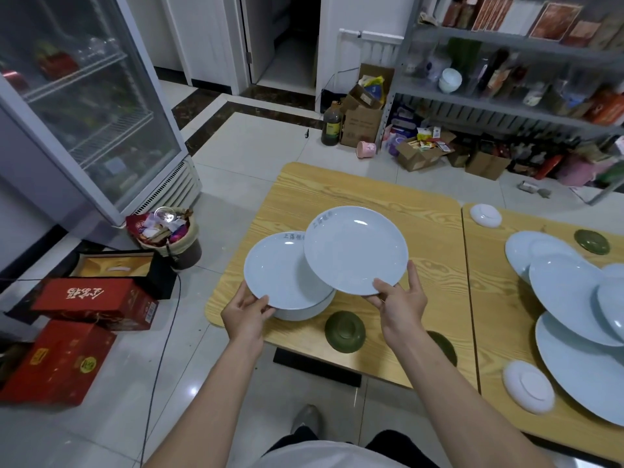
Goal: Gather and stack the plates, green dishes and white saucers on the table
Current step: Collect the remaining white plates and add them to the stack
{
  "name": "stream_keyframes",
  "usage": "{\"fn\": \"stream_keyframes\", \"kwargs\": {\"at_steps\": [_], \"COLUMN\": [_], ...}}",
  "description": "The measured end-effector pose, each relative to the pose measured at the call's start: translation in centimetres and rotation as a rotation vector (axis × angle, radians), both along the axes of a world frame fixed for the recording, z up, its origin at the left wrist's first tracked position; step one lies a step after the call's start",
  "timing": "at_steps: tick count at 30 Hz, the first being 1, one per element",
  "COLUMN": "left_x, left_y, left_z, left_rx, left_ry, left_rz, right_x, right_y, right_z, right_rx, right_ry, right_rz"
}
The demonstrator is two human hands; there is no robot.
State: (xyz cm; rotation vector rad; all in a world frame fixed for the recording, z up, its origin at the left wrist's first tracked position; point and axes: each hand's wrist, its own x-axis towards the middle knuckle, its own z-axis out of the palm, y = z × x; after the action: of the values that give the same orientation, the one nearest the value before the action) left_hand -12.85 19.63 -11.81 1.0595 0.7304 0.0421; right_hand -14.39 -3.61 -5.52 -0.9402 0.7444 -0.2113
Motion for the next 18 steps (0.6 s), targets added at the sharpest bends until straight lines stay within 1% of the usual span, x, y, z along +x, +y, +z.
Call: {"fn": "stream_keyframes", "kwargs": {"at_steps": [3,9,18], "left_x": [0.2,0.0,-0.1], "left_y": [0.2,0.1,-0.3], "left_z": [-0.1,-0.6,-1.1], "left_rx": [0.073,0.118,0.102], "left_ry": [0.008,0.033,0.054], "left_rz": [-0.023,-0.039,-0.043], "right_x": [-0.1,0.5,1.0], "right_y": [1.3,4.4,8.6], "right_z": [-0.7,-1.7,-3.1], "right_rx": [-0.005,-0.007,0.002], "right_ry": [0.032,0.087,0.14], "right_rz": [0.024,0.055,-0.019]}}
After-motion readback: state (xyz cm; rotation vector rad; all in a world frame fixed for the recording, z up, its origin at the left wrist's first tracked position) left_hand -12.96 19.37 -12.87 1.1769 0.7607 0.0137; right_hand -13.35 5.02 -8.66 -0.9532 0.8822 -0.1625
